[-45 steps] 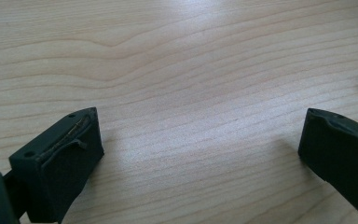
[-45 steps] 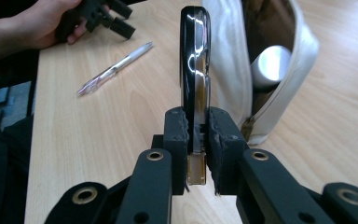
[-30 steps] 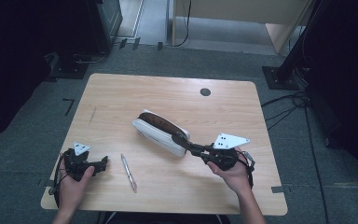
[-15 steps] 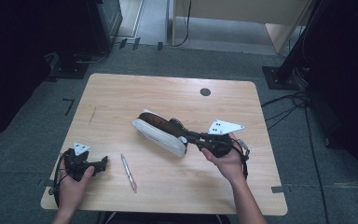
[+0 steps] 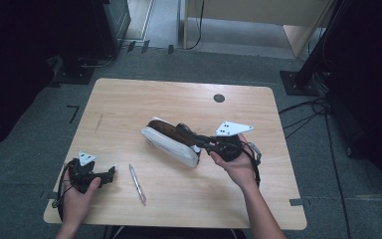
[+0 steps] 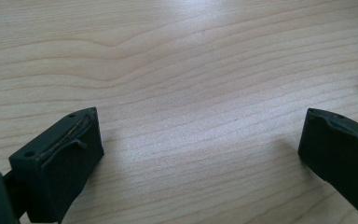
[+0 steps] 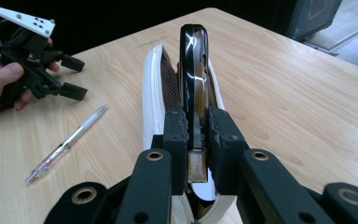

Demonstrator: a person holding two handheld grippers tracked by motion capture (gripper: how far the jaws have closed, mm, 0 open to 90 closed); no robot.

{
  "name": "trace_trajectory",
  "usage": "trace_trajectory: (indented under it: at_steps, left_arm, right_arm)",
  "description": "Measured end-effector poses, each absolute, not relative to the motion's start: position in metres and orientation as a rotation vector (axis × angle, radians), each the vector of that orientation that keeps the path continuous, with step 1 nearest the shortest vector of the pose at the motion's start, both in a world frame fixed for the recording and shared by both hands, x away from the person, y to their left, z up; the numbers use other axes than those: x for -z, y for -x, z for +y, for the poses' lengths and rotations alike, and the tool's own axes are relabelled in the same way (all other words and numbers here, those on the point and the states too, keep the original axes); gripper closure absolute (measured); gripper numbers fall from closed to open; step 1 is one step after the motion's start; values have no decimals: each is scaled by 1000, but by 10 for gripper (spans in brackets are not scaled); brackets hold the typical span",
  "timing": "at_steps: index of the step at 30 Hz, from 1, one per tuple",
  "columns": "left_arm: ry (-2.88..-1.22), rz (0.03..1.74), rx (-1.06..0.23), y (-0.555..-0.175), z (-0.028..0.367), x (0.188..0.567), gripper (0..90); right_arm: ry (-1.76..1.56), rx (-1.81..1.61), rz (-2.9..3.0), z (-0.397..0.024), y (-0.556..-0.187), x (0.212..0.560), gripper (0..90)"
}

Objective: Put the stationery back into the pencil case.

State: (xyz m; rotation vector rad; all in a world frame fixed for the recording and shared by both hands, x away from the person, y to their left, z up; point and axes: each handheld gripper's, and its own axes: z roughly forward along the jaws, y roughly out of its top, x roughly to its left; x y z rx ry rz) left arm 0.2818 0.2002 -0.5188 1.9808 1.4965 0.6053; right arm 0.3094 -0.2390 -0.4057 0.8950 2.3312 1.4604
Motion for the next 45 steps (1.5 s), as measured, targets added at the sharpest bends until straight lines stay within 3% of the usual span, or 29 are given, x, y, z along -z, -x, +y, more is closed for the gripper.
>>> trace_trajectory:
  at_steps: [45]
  left_arm:
    - [-1980, 1497, -605, -282, 200, 519, 0]
  right_arm:
    - [-910, -1373, 2359, -221, -325, 408, 790]
